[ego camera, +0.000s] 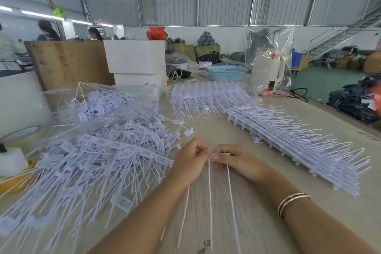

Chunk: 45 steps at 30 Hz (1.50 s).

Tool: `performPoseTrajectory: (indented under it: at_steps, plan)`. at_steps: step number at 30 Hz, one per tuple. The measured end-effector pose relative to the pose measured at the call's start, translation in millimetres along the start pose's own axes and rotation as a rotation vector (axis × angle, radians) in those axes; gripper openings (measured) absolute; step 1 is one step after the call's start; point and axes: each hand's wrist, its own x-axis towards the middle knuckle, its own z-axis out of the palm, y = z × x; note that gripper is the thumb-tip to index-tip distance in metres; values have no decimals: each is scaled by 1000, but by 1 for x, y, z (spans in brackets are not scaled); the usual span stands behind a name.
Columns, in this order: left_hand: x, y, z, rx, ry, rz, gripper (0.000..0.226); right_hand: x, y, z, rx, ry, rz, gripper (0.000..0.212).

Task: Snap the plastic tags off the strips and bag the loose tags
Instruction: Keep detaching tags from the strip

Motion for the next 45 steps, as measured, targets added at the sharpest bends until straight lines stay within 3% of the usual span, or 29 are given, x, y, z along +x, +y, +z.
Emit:
performPoseTrajectory:
  at_steps: [8, 12, 15, 20, 21, 26, 31, 35, 39, 41, 43, 45]
  plan:
    - [1, 5, -2, -349, 57, -59, 10, 9, 5, 10, -10, 185, -185, 18]
    - [4, 8, -9, -518, 150, -121, 11, 11, 7, 6, 128, 417, -286, 22]
    - [6, 10, -16, -516, 192, -32, 14, 10, 11, -1, 189, 481, -240, 25]
    - [4, 12, -13, -525, 128, 42, 23, 21, 21, 7, -146, 428, -28, 15]
    - [3, 11, -13, -496, 106, 57, 23, 22, 20, 9, -180, 426, -6, 10]
    - [8, 4, -9, -386, 63, 102, 33, 19, 18, 8, -159, 368, 49, 39]
    - [5, 1, -4, -190, 49, 173, 41, 16, 10, 11, -40, 373, 10, 27]
    - [1, 3, -5, -82, 9, 236, 38, 12, 4, 19, -44, 233, 3, 31]
    - [2, 3, -10, 94, 126, 365, 26, 10, -1, 15, 34, 288, -78, 29]
    - [6, -1, -17, 350, 151, 314, 15, 8, -3, 15, 71, 301, -131, 29]
    - [7, -5, -19, 577, 81, 235, 36, 6, -4, 17, 94, 280, -156, 28]
    - [7, -7, -19, 557, 34, 176, 41, 6, -5, 19, 136, 226, -141, 26]
